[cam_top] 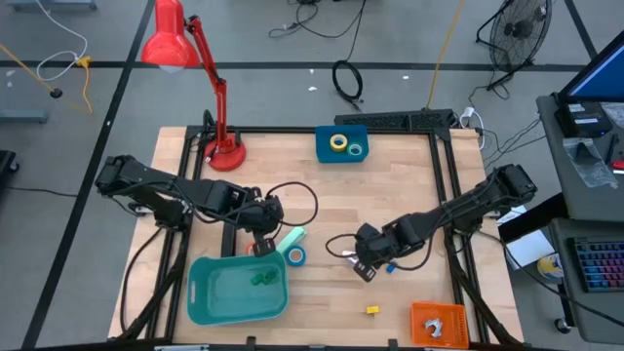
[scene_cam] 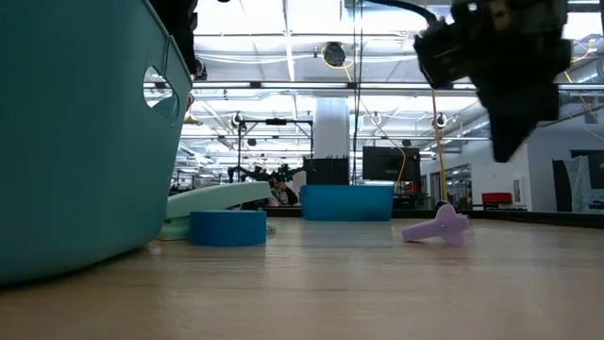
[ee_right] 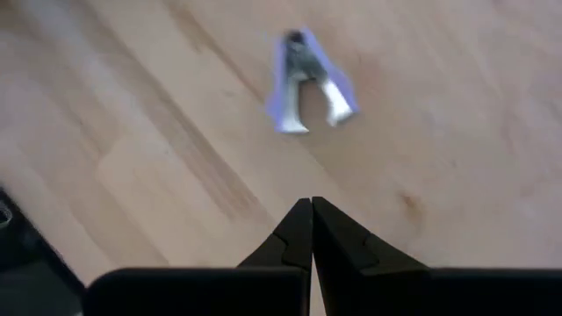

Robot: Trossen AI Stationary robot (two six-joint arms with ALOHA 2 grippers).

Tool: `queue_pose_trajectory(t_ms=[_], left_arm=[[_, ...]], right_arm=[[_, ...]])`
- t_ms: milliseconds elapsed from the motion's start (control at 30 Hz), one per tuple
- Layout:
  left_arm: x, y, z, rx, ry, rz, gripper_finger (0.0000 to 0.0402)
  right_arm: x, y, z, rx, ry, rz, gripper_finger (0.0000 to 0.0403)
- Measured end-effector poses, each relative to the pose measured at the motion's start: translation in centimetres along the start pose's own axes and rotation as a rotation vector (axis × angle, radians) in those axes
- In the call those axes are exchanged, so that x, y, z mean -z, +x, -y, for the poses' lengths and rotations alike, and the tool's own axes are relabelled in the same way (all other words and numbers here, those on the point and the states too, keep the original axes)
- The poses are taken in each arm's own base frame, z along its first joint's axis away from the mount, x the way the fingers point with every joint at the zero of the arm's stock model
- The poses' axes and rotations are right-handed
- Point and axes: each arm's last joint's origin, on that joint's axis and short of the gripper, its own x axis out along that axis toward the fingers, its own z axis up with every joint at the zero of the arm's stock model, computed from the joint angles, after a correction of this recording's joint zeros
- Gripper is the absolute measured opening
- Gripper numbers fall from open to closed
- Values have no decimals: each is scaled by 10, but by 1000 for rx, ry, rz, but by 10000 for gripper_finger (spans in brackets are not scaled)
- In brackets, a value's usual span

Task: Pick and place Stapler, Stapler remover, tape
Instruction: Put the blue stapler into the green bin

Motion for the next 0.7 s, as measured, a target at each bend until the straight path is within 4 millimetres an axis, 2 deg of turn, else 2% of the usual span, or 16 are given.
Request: queue_pose_trajectory(t_ms=[267,433,567,700], left_arm=[[-1,0,0,-17,-15,13,4],[-4,0,1,-4,-11,52,9],[-8,0,3,16,-8,90,3],[-9,-1,4,24,-8,106,8]], right_arm=[[15,-1,6,94,378,-119,0],[26,-2,5,128,541,-232,0],[32,-2,5,167,606,-241,0],[34,-3,6,180,590,-243,0]])
